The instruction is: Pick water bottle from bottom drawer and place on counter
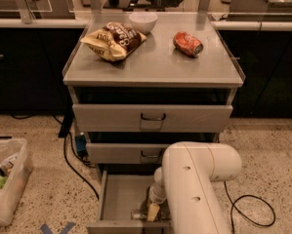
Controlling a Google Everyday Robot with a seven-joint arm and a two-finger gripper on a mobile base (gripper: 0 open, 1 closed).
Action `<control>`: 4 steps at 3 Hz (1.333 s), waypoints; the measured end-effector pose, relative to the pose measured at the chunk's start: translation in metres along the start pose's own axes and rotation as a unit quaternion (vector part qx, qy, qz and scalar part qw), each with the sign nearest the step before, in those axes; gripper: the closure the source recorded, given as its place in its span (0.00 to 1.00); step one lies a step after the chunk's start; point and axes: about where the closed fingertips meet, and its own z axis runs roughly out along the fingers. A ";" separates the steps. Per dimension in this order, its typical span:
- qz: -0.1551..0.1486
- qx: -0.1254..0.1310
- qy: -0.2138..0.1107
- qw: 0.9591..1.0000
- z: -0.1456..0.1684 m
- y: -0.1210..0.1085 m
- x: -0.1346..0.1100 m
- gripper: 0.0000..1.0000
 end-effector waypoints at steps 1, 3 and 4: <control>0.000 0.000 0.000 1.000 0.000 0.000 0.000 1.00; 0.000 0.000 0.000 1.000 0.000 0.000 0.000 0.59; 0.000 0.000 0.000 1.000 0.000 0.000 0.000 0.34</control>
Offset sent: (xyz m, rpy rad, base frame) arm 0.0000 0.0000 0.0000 0.0000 0.0000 0.0000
